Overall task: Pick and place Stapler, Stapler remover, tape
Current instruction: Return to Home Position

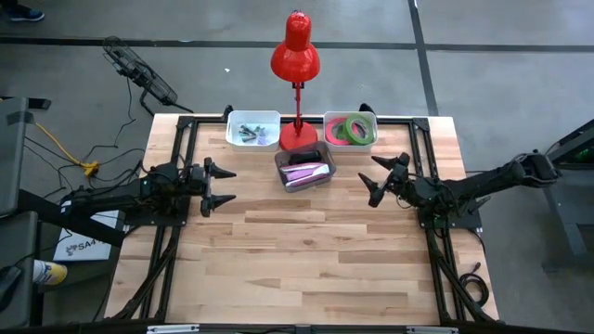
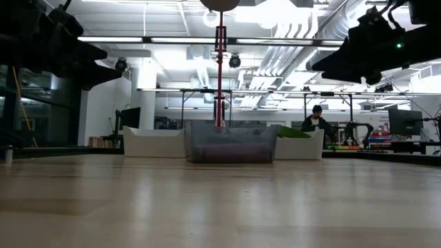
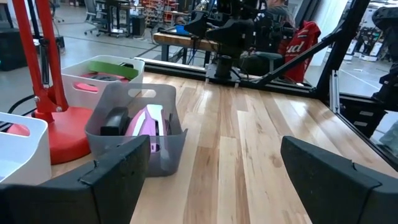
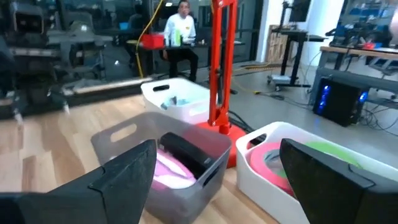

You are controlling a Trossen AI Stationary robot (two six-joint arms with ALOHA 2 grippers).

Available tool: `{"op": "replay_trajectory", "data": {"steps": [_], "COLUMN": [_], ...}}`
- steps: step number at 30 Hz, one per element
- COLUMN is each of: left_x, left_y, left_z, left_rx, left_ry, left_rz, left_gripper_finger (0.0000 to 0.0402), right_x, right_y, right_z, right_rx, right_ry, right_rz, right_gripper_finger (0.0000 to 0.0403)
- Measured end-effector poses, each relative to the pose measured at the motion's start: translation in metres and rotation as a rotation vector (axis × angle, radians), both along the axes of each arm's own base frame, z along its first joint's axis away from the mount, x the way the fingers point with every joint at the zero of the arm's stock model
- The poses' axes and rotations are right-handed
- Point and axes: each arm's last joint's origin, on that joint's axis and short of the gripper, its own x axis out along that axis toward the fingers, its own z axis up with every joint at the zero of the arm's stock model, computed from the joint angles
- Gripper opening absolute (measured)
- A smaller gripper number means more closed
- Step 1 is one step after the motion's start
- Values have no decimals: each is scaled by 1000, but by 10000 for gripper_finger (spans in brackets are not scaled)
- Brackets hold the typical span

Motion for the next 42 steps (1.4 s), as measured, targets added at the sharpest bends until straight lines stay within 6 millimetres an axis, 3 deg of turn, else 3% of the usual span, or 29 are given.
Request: {"op": "replay_trajectory", "data": {"steps": [4, 9, 20, 30, 42], "left_x": [0, 0, 0, 0, 0], "left_y": [0, 0, 0, 0, -3], "left_z": [0, 0, -1, -2, -4], "left_rx": [0, 0, -1, 4, 70], "left_ry": [0, 0, 7, 23, 49], "left_rz": [1, 2, 5, 4, -110], "left_gripper_finger": [356, 356, 356, 356, 356], "right_x": [-2, -12, -21, -39, -41], "right_y": [0, 0, -4, -4, 3], "right_z": [-6, -23, -25, -33, -30], "right_rx": [22, 66, 27, 76, 8], "right_ry": [55, -58, 8, 87, 99], "right_rz": [85, 270, 208, 254, 541], "right_gripper_finger": [332, 332, 332, 332, 332]}}
